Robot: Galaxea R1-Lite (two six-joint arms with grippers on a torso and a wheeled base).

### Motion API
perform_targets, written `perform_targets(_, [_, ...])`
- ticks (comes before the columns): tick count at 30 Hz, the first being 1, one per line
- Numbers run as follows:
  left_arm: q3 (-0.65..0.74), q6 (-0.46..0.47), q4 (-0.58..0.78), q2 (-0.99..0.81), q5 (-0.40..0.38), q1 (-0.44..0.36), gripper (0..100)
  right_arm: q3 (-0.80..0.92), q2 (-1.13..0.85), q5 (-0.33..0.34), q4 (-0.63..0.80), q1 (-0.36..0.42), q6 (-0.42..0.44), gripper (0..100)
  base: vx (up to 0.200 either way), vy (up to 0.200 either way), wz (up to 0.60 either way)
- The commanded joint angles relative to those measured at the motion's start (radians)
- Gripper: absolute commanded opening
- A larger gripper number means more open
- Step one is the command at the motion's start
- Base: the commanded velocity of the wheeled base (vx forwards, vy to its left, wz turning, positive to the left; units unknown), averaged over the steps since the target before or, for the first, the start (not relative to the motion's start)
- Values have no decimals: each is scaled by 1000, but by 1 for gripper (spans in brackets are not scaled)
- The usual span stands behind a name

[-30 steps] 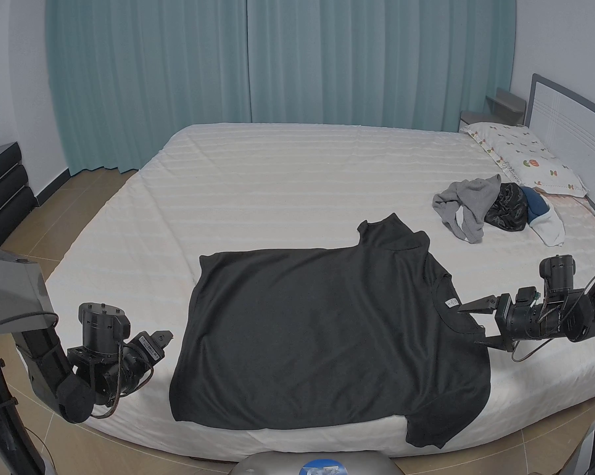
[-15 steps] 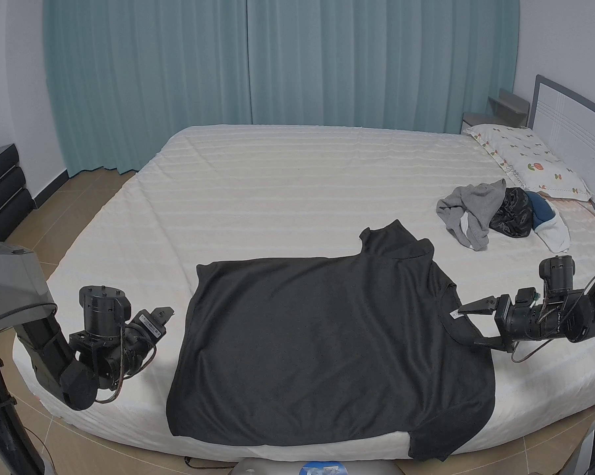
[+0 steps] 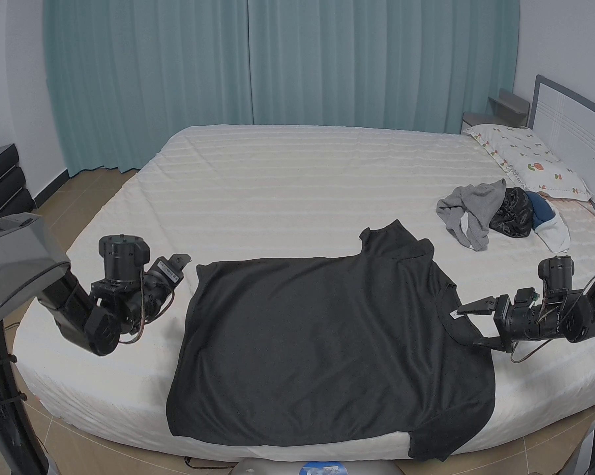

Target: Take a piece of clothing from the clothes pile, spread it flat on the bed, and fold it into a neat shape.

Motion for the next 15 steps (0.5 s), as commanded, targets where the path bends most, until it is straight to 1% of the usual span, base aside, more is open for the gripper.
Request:
perform_targets(1, [-247, 7, 132, 145, -81, 27, 100, -10, 27, 0, -2, -5, 3, 100, 0, 0, 0])
perform_targets(3, [-343, 20, 178, 201, -133, 37, 100, -10, 39, -1, -30, -3, 11, 100, 0, 0, 0])
perform_targets(5, [-406, 24, 211, 239, -158, 37, 100, -8, 54, -4, -59, 2, 19, 100, 0, 0, 0])
perform_targets(7, [-442, 24, 227, 263, -162, 37, 100, -2, 63, -7, -78, 3, 20, 100, 0, 0, 0])
perform_targets(8, [-494, 26, 241, 302, -162, 37, 100, 1, 73, -11, -99, 5, 22, 100, 0, 0, 0])
perform_targets(11, [-574, 44, 255, 346, -159, 43, 100, 3, 76, -11, -105, 6, 25, 100, 0, 0, 0])
perform_targets(12, [-580, 47, 260, 349, -159, 44, 100, 3, 76, -11, -105, 6, 25, 100, 0, 0, 0])
perform_targets(13, [-612, 67, 300, 368, -159, 46, 100, 1, 82, -11, -107, 8, 37, 100, 0, 0, 0])
perform_targets(15, [-644, 73, 323, 391, -152, 44, 100, -1, 90, -11, -108, 8, 48, 100, 0, 0, 0])
